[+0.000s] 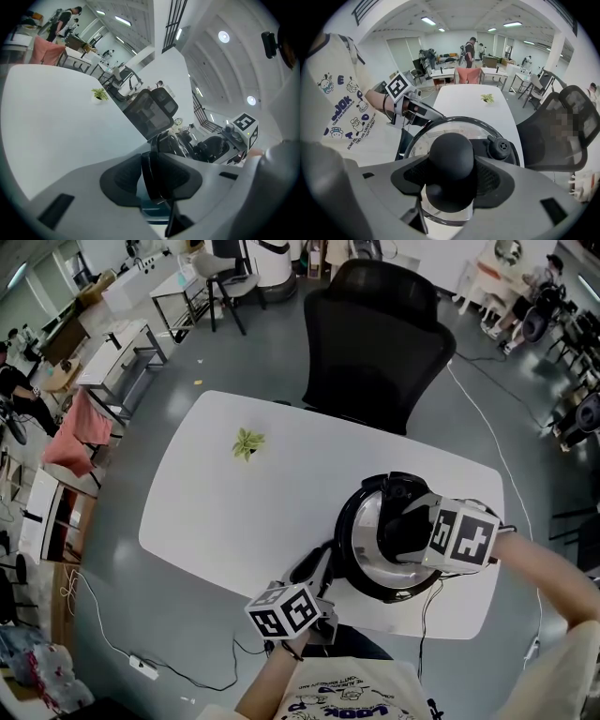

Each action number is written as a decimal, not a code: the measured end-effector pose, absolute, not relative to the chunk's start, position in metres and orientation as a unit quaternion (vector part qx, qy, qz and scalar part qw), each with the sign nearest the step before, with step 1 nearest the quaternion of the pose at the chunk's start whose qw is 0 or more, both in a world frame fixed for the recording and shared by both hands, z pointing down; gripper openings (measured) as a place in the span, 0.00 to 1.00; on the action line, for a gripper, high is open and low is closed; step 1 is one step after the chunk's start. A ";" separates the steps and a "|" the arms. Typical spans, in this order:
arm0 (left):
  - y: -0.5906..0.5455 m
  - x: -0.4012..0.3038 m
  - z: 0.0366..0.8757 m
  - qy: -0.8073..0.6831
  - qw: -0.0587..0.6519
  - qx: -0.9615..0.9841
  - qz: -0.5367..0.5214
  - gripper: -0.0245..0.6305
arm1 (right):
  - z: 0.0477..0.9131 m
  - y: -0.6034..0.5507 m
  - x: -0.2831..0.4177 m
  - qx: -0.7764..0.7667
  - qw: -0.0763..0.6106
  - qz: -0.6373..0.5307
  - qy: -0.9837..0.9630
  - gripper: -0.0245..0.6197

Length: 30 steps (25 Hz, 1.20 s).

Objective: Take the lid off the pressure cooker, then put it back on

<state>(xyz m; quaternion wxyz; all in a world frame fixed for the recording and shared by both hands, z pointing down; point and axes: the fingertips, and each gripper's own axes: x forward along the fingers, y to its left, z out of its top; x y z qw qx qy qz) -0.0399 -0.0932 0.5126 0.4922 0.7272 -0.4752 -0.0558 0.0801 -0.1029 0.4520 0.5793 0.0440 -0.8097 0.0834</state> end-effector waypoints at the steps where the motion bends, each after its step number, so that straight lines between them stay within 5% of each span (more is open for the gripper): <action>1: -0.093 -0.040 0.513 -0.475 0.492 0.727 -0.056 0.23 | 0.452 -0.103 0.080 0.043 0.580 0.083 -0.809 0.50; 30: -0.092 -0.041 0.513 -0.478 0.501 0.718 -0.073 0.22 | 0.452 -0.098 0.078 -0.028 0.576 0.038 -0.816 0.50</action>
